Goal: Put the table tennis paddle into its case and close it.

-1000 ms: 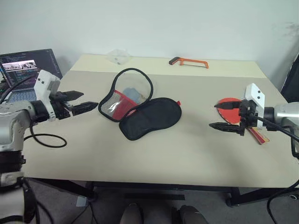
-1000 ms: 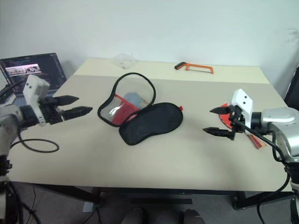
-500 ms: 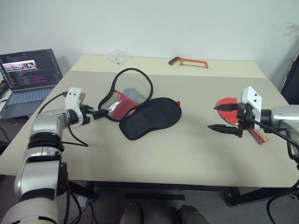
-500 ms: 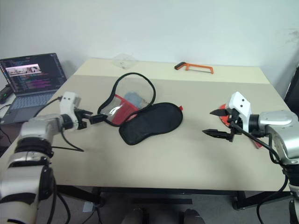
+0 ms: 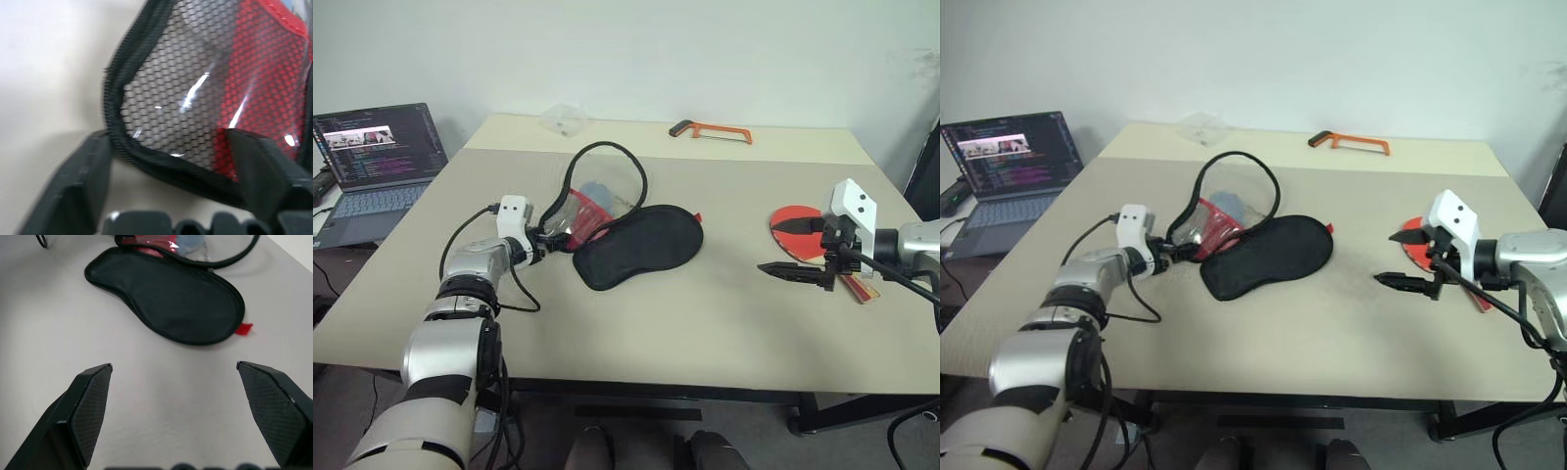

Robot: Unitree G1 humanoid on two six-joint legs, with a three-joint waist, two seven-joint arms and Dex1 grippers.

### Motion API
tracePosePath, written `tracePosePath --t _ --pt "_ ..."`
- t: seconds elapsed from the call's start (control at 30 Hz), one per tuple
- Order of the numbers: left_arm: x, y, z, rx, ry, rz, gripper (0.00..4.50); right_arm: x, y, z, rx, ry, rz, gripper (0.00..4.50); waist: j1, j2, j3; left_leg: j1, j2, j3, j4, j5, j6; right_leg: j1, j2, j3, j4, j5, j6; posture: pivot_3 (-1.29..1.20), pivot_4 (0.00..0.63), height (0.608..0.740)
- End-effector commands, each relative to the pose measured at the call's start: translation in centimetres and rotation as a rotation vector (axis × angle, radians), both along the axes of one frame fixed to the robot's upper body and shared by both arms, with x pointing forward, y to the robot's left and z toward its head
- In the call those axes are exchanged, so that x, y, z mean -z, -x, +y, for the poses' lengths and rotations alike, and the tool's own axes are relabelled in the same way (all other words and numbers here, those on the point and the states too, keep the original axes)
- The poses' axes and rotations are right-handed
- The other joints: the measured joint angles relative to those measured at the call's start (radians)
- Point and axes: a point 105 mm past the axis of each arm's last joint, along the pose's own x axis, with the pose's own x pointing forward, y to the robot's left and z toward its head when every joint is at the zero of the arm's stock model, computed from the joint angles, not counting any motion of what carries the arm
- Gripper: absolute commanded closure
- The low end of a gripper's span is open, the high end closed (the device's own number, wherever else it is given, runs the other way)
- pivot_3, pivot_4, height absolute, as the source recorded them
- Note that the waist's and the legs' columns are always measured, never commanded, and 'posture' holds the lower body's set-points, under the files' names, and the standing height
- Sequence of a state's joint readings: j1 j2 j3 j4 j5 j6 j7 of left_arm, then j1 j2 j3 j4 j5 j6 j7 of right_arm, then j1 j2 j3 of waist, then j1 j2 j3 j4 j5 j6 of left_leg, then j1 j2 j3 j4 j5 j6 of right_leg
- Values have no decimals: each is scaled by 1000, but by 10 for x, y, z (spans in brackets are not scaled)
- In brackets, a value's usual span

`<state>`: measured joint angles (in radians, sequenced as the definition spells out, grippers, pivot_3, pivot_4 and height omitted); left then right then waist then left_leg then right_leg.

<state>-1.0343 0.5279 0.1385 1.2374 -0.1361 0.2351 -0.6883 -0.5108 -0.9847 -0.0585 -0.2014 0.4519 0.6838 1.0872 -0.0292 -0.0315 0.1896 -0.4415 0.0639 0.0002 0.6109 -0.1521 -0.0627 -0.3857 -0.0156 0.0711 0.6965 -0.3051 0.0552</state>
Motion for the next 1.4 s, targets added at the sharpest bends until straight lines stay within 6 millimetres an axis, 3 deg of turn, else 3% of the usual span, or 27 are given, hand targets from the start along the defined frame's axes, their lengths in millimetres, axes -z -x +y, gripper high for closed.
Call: tracePosePath --t 0.03,0.27,0.4,0.57,0.67,0.83,1.07,1.4 --pt "-23 -5 -4 27 45 -81 2047 -14 2 0 0 8 -64 0 -1 0 0 0 0 0 0 0 0 0 0 0 0 0 0 0 150 740" --pt "-51 2 -4 40 168 -209 4462 -10 0 2 -5 1 -65 0 -3 0 0 0 0 0 -1 0 0 -1 0 0 0 0 0 0 150 740" --pt "-69 12 -12 -16 230 -314 4462 -10 0 3 -12 -3 -66 0 -3 0 0 0 1 0 -1 0 0 0 0 0 0 0 0 0 150 740" --pt "-83 31 -39 -93 306 -387 4462 -8 0 6 -24 -6 -61 0 1 0 0 0 0 -1 1 0 0 1 -1 0 0 1 1 0 150 740" --pt "-81 34 -54 -172 332 -387 4462 -7 0 7 -29 -6 -60 0 0 0 0 0 0 -1 2 0 0 2 -1 0 0 1 1 0 150 740" --pt "-77 35 -59 -301 367 -378 4462 -7 0 6 -31 -1 -57 0 -2 -1 0 5 -1 -1 2 0 0 7 -1 1 -2 1 2 0 150 740" --pt "-61 31 -35 -594 438 -292 4462 -8 1 6 -33 0 -53 0 -3 -1 0 5 -1 -1 1 0 0 7 0 1 -4 1 2 0 150 740" --pt "-58 31 -76 -636 592 -180 4462 -7 3 4 -37 8 -41 0 4 -1 1 4 -3 -1 0 0 0 13 -3 1 -17 5 7 0 150 740"
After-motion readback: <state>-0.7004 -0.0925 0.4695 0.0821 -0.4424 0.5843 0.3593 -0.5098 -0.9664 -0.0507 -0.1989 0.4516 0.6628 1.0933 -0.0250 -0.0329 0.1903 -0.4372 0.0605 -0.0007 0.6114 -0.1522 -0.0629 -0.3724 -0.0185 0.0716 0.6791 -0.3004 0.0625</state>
